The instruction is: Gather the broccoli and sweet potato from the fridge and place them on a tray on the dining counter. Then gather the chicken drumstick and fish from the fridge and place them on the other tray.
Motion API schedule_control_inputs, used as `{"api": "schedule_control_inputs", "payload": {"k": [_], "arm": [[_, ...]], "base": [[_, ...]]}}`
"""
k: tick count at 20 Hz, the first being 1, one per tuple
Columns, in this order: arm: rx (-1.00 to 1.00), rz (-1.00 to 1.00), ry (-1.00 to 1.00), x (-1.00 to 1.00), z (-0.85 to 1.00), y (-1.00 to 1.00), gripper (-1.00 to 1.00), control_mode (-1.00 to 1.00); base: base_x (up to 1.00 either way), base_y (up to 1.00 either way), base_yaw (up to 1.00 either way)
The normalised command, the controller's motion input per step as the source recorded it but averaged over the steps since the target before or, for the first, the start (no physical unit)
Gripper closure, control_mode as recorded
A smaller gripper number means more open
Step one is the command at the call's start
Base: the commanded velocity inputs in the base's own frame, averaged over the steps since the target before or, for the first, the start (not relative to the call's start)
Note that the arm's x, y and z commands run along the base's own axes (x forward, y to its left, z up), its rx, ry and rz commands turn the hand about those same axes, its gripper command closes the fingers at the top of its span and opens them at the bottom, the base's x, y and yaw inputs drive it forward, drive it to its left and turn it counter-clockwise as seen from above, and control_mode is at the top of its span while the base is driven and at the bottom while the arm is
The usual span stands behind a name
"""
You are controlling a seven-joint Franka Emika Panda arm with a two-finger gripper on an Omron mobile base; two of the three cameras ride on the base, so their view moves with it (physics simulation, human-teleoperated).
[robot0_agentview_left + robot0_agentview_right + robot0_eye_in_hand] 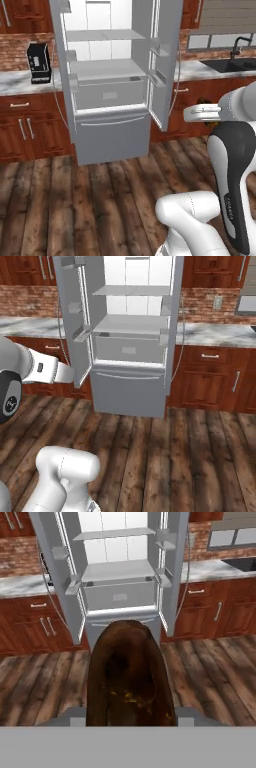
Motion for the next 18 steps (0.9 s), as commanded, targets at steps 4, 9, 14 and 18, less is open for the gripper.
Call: {"api": "schedule_control_inputs", "payload": {"k": [4,9,14,18], "arm": [[0.00,0.00,0.00,0.00,0.00,0.00,1.00,1.00],[0.00,0.00,0.00,0.00,0.00,0.00,1.00,1.00],[0.00,0.00,0.00,0.00,0.00,0.00,1.00,1.00],[0.00,0.00,0.00,0.00,0.00,0.00,1.00,1.00]], "base": [[-1.00,-0.08,-0.01],[-1.00,-0.09,-0.02],[-1.00,-0.09,-0.02],[-1.00,-0.06,-0.02]]}}
